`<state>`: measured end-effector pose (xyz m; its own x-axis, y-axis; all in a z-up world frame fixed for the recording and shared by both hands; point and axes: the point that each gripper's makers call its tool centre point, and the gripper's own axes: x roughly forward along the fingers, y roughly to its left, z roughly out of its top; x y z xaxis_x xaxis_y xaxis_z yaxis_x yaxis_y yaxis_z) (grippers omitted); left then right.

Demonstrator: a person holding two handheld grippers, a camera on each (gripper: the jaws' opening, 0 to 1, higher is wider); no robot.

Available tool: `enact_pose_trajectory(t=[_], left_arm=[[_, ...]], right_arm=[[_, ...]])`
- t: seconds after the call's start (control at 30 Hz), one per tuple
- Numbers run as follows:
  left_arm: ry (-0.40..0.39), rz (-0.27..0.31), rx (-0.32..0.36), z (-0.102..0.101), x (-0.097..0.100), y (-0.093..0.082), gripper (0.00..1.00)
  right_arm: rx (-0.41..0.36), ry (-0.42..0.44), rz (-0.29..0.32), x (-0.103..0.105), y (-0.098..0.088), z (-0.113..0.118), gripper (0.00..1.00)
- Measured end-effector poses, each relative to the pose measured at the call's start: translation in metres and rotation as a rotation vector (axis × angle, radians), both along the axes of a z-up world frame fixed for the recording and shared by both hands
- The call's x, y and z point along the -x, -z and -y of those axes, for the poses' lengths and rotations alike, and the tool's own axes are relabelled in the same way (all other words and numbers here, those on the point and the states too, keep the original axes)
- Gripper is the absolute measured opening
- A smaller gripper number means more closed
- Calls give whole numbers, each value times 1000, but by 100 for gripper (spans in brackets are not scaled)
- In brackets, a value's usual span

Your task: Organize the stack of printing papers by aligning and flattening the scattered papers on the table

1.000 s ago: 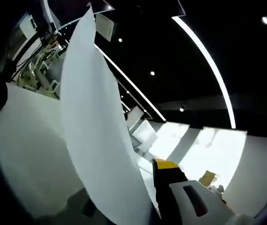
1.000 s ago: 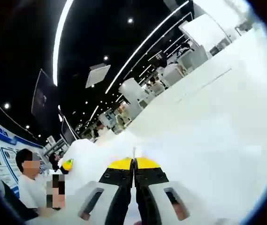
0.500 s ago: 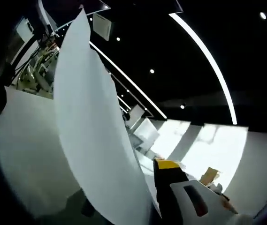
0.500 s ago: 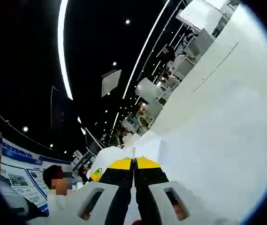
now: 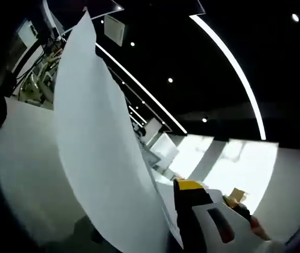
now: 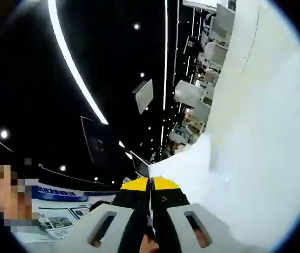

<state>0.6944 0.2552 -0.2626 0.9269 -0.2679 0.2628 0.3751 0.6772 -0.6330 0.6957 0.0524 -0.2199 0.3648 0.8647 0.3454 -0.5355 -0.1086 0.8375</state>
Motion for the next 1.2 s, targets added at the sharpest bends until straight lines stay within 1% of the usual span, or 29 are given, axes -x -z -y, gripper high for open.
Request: enact_pose_trajectory(t=[0.07, 0.13, 0.23, 0.33, 0.43, 0.57, 0.7, 0.73, 0.77, 0.93, 0.97, 1.2], left_arm=[[0, 0, -2, 0, 0, 0, 22], [0, 1, -4, 0, 0, 0, 22], [0, 1, -6, 1, 0, 0, 22], [0, 1, -6, 2, 0, 0, 22], [0, 2, -6, 3, 0, 0, 22], [1, 2, -7, 4, 1, 0, 23], [1, 2, -6, 4, 1, 0, 23], [2, 2, -6, 4, 1, 0, 23], [2, 2, -6, 4, 1, 0, 23], [3, 3, -6, 4, 1, 0, 23], [3, 3, -5, 4, 1, 0, 23], [5, 5, -4, 3, 0, 0, 23]], right_arm=[[-7, -13, 21, 3, -8, -1, 0], [-26, -42, 57, 10, -19, -3, 0], [-37, -61, 76, 18, -30, -6, 0], [-54, -93, 111, 25, -40, -8, 0], [-68, -127, 132, 32, -49, -9, 0], [-82, -206, 173, 49, -59, -14, 0], [-79, -261, 223, 64, -67, -19, 0], [-78, -275, 242, 67, -69, -19, 0], [-76, -269, 267, 67, -72, -20, 0], [-81, -332, 340, 84, -84, -16, 0], [-81, -335, 343, 84, -85, -15, 0], [-106, -397, 420, 102, -100, -4, 0]])
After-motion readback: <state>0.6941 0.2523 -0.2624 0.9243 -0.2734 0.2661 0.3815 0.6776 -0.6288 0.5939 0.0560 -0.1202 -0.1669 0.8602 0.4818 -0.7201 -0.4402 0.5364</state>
